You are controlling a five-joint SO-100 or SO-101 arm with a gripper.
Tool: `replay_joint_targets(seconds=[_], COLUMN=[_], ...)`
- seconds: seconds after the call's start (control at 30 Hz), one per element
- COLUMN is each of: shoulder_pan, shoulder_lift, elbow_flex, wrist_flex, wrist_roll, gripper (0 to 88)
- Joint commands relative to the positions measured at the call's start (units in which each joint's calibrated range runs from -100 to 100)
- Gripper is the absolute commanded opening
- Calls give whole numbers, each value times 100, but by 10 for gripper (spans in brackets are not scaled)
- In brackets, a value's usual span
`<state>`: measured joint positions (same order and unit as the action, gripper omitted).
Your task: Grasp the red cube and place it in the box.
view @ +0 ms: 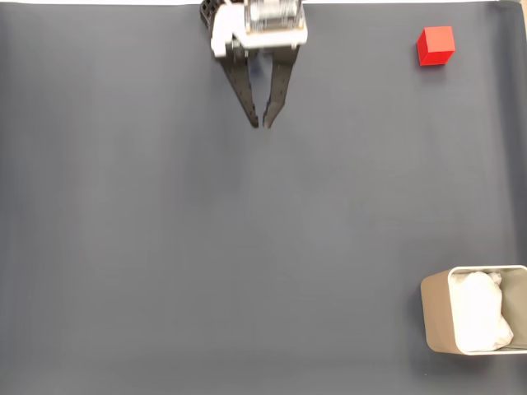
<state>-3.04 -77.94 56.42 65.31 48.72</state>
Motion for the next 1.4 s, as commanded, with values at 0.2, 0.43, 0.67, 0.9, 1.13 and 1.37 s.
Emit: replay_joint_targets(seconds=[0.2, 0.43, 0.67, 0.9, 1.13, 1.37], shoulder_pan=[20, 98, 198, 198, 84, -150], shoulder_lift=[1928, 2768, 3115, 3262, 3271, 3123], elbow_flex=[-2923, -3461, -3397, -3388, -3334, -3197], wrist_flex=[788, 821, 690, 567, 428, 329], wrist_roll=[-132, -142, -73, -78, -73, -29], gripper=[0, 0, 0, 0, 0, 3])
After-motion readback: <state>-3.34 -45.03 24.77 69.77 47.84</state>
